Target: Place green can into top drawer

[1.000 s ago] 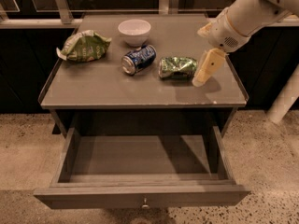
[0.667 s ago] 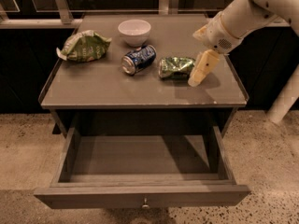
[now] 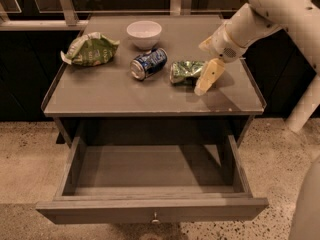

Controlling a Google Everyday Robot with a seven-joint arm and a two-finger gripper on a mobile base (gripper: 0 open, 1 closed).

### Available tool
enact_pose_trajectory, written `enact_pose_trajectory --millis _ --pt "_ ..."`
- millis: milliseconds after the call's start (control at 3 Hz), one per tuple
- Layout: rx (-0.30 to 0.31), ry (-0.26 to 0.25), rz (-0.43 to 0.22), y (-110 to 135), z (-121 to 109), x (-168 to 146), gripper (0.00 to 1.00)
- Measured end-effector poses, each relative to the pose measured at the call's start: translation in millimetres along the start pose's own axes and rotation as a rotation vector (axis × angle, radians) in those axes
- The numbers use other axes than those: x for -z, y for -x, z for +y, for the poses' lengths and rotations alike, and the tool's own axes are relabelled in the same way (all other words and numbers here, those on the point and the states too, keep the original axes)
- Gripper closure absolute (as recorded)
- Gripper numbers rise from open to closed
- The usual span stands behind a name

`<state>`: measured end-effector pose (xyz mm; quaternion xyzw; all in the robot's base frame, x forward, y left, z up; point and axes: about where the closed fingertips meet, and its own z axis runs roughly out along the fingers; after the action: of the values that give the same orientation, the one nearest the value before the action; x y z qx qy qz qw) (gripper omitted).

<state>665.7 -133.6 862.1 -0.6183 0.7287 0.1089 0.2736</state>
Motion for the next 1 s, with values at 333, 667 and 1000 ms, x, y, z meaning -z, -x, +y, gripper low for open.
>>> enact_pose_trajectory --millis 333,667,1000 --pt "-0.032 0.039 0.004 -9.2 1.7 -18.8 0.0" --pt "-0.032 0.039 0.004 -9.2 1.7 -18.8 0.19" --pt "-0.032 0.039 0.004 -9.2 1.7 -18.8 0.42"
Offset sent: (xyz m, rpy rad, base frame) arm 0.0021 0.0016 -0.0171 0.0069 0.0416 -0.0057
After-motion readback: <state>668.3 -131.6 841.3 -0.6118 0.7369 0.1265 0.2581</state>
